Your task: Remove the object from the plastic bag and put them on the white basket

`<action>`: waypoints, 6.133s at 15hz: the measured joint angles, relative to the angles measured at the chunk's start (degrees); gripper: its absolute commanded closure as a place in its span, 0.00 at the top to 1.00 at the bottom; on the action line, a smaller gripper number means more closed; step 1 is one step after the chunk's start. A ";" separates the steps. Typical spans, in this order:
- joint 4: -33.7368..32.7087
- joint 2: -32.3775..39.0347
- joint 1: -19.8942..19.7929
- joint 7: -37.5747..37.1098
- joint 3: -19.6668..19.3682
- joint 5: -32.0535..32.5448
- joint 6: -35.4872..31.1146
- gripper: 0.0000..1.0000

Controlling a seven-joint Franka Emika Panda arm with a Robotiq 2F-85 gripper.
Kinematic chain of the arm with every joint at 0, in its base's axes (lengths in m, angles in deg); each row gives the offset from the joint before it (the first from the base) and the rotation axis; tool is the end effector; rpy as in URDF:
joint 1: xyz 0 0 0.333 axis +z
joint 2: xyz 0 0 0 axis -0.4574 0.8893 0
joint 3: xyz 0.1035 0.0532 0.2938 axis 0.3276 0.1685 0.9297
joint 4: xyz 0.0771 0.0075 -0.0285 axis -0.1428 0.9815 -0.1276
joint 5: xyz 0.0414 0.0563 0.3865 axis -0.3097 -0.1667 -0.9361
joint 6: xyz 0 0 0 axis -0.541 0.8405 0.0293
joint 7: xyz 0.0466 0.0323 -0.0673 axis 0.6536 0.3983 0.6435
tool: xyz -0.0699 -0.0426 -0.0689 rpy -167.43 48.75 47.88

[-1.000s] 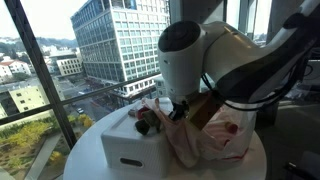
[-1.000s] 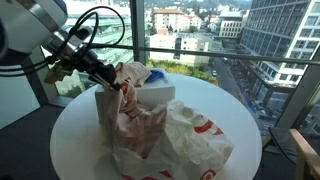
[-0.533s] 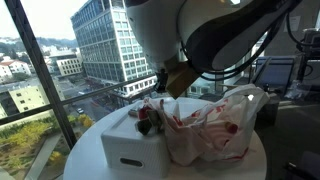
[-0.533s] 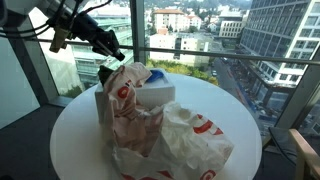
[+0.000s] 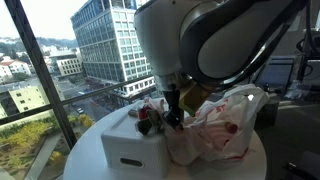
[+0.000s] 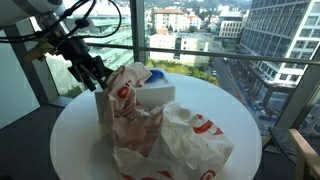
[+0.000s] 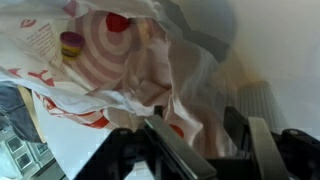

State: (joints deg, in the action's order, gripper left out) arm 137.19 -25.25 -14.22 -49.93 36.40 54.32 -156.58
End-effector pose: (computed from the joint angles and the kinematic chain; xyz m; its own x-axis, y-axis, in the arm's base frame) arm 0.4282 0.2211 0.3425 0.9834 0.1306 0.1258 0.0749 -0.9242 0.3744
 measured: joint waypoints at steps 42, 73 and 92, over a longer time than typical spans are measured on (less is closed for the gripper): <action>-6.85 5.47 -0.62 -19.13 -4.88 40.47 -1.23 0.11; -15.76 -3.55 1.56 -28.28 -2.81 7.97 25.85 1.00; 11.78 -9.12 -5.66 -19.97 -6.08 -5.32 5.51 1.00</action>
State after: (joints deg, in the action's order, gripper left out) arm 148.96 -34.37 -19.88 -69.91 30.32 49.00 -151.07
